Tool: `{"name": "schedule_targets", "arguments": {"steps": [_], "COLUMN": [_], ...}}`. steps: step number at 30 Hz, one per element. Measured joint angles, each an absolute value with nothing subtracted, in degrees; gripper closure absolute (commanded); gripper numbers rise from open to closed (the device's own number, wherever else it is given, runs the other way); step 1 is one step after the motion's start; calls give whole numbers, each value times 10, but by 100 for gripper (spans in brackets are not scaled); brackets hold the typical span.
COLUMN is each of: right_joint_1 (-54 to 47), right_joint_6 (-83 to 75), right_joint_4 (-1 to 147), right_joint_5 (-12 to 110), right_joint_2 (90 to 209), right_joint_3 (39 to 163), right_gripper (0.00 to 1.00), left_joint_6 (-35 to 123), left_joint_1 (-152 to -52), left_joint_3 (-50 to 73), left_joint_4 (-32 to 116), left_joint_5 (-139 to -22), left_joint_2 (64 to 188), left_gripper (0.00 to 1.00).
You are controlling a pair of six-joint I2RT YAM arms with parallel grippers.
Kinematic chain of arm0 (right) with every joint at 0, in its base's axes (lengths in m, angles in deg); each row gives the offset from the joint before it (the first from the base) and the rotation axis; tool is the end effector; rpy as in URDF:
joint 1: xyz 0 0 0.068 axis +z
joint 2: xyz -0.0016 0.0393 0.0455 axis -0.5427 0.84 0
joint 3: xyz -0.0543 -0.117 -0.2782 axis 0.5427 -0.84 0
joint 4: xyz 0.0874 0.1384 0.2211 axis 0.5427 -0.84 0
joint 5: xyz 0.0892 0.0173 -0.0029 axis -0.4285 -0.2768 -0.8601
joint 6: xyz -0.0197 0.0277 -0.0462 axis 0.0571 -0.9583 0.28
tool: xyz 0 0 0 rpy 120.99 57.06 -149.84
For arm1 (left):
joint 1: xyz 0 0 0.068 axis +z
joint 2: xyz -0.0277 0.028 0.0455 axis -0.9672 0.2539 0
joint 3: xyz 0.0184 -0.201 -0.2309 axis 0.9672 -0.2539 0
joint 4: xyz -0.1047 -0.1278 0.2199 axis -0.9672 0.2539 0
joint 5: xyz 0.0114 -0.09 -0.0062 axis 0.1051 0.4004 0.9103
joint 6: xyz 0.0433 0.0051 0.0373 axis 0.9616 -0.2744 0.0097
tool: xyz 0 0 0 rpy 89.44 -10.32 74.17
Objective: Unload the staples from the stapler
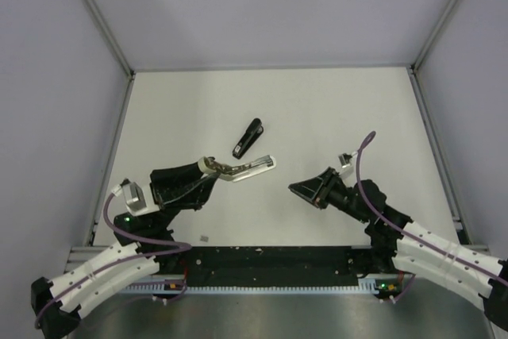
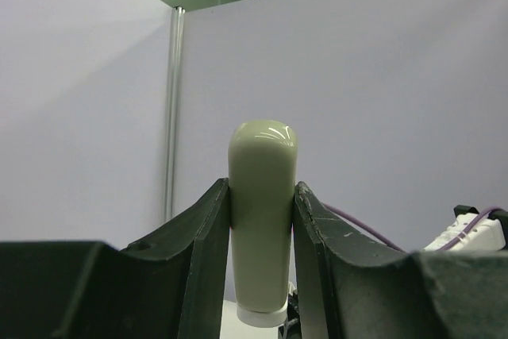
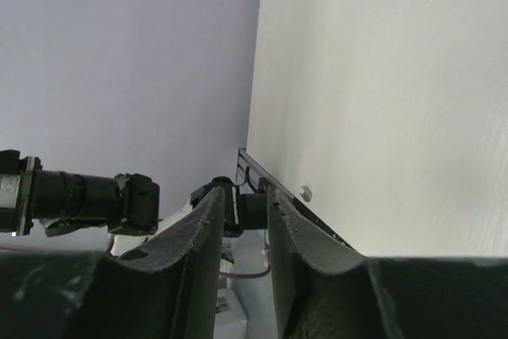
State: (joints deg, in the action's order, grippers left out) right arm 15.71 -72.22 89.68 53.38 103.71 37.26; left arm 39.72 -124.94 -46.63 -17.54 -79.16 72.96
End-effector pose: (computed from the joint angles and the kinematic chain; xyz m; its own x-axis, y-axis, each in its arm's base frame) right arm 0.0982 0.1149 0.2228 -0.7818 0.5707 -0.2511 -0.1222 0.2546 0.9593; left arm 0.0447 -0.0630 0.3409 0.2835 -0.7411 -0.6087 0.9247 0.3794 -0.0312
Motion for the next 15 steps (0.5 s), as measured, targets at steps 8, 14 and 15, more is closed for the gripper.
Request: {"name": "schedule_targets", "arguments": {"steps": [8, 14, 15], "right_joint_1": [157, 157, 157], "right_joint_6": [-692, -631, -618], "right_joint_4": [855, 770, 758], "right_joint_5": [546, 556, 559], "right_joint_2": [1027, 1033, 1035], "right_joint_3": [379, 441, 453], "right_gripper": [63, 60, 59], "left_joint_6": [402, 410, 413], "left_joint_1": [-1249, -1249, -1249], "left_joint_3": [-462, -448, -448], "left_joint_4": [-150, -50, -29], "left_joint_5": [-793, -792, -793], "left_joint_2": [730, 726, 723], "left_gripper": [100, 100, 100]}}
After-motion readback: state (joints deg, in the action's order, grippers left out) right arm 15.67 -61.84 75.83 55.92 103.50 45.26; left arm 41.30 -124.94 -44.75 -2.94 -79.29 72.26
